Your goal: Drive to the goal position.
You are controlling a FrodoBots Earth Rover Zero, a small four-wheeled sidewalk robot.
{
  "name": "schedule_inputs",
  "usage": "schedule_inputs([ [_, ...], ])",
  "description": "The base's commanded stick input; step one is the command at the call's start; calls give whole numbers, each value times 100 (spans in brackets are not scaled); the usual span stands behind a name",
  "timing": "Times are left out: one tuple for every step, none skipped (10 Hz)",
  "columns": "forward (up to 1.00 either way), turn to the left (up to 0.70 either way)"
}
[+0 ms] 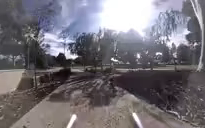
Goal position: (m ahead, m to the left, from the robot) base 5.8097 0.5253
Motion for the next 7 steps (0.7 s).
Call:
schedule_inputs([
  [100,37],
  [100,40],
  [100,21],
  [100,0],
  [100,0],
  [100,0],
  [100,0],
])
